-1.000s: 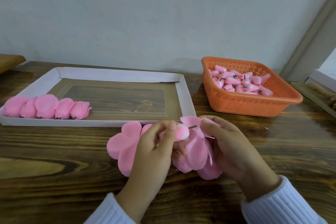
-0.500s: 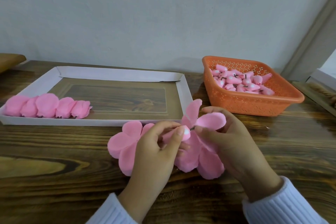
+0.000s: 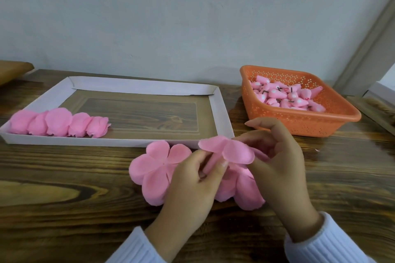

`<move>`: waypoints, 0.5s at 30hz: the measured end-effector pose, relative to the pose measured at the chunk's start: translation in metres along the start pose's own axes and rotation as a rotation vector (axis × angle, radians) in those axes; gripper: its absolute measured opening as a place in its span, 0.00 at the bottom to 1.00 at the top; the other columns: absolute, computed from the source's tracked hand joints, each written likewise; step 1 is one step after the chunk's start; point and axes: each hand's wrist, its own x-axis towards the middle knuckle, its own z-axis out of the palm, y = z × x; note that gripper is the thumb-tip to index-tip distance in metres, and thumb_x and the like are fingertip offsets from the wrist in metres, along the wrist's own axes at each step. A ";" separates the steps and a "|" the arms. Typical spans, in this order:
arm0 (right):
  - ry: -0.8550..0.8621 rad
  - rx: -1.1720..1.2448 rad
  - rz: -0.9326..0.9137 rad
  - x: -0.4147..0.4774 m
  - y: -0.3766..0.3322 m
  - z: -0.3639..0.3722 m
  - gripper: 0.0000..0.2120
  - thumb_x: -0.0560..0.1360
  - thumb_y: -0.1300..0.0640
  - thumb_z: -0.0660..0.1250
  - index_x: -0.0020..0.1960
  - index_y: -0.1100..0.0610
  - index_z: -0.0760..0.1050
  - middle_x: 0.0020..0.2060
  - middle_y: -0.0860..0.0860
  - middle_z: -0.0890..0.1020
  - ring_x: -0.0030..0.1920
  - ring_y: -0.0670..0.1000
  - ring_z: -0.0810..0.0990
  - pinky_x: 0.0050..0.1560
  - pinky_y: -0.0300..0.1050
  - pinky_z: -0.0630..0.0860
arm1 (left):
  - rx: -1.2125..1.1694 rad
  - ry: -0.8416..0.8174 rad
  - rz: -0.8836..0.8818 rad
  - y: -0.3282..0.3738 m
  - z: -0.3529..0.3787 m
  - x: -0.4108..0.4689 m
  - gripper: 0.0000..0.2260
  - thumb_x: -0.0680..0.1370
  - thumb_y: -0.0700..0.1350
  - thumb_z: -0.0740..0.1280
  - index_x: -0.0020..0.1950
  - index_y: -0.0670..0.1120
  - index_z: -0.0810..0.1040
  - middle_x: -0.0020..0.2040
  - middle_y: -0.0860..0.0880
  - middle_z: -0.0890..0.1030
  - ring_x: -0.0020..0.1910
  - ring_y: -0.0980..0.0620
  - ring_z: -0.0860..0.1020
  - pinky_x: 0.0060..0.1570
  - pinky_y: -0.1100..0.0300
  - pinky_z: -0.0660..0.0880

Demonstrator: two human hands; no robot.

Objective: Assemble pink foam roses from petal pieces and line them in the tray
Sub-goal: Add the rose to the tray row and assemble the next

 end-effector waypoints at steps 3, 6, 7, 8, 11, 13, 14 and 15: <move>-0.015 -0.046 -0.078 -0.002 -0.001 0.002 0.25 0.65 0.71 0.77 0.54 0.50 0.73 0.42 0.45 0.85 0.46 0.46 0.84 0.46 0.38 0.79 | -0.170 -0.003 -0.043 0.003 0.002 0.000 0.13 0.73 0.57 0.64 0.51 0.53 0.81 0.42 0.57 0.85 0.42 0.60 0.82 0.40 0.69 0.76; -0.135 -0.054 -0.211 -0.002 -0.005 0.000 0.23 0.67 0.61 0.76 0.59 0.53 0.72 0.51 0.43 0.82 0.55 0.48 0.82 0.55 0.43 0.77 | -0.236 0.031 -0.075 0.001 0.002 0.001 0.08 0.74 0.54 0.66 0.50 0.55 0.81 0.43 0.54 0.85 0.42 0.57 0.83 0.41 0.63 0.79; -0.184 -0.043 -0.264 -0.002 -0.006 -0.001 0.23 0.68 0.59 0.75 0.60 0.55 0.72 0.54 0.43 0.81 0.57 0.49 0.81 0.57 0.45 0.76 | -0.261 0.038 -0.086 0.001 0.002 0.002 0.04 0.76 0.49 0.67 0.49 0.55 0.81 0.43 0.53 0.85 0.43 0.55 0.83 0.43 0.58 0.80; -0.209 -0.010 -0.293 -0.003 -0.007 -0.001 0.21 0.70 0.58 0.73 0.61 0.56 0.72 0.56 0.45 0.80 0.58 0.51 0.80 0.58 0.46 0.76 | -0.271 0.047 -0.093 0.002 0.001 0.002 0.05 0.77 0.45 0.68 0.49 0.55 0.81 0.44 0.50 0.85 0.44 0.52 0.83 0.45 0.53 0.81; -0.100 0.147 -0.242 -0.005 -0.009 0.001 0.14 0.74 0.57 0.64 0.60 0.53 0.73 0.54 0.50 0.81 0.57 0.54 0.81 0.57 0.49 0.76 | -0.239 0.054 -0.053 0.001 -0.001 0.002 0.05 0.73 0.42 0.69 0.44 0.52 0.81 0.42 0.50 0.84 0.42 0.54 0.82 0.43 0.56 0.81; 0.025 0.124 -0.191 -0.004 -0.009 0.003 0.09 0.76 0.56 0.62 0.55 0.52 0.75 0.50 0.47 0.83 0.53 0.48 0.82 0.53 0.40 0.77 | -0.217 0.017 0.011 0.005 -0.001 0.001 0.07 0.73 0.43 0.69 0.48 0.53 0.81 0.43 0.55 0.84 0.43 0.59 0.82 0.42 0.64 0.79; 0.053 0.102 -0.157 -0.002 -0.010 0.003 0.08 0.76 0.57 0.62 0.53 0.52 0.77 0.48 0.45 0.83 0.50 0.45 0.82 0.50 0.35 0.76 | -0.208 0.000 0.036 0.005 0.000 0.000 0.08 0.72 0.44 0.68 0.51 0.51 0.81 0.44 0.55 0.84 0.44 0.58 0.82 0.42 0.65 0.79; 0.054 0.095 -0.118 -0.001 -0.009 0.003 0.07 0.75 0.58 0.64 0.51 0.51 0.78 0.46 0.43 0.83 0.48 0.42 0.82 0.48 0.32 0.75 | -0.206 -0.013 0.046 0.006 0.001 -0.001 0.10 0.72 0.45 0.68 0.53 0.50 0.81 0.44 0.53 0.85 0.44 0.57 0.82 0.42 0.64 0.78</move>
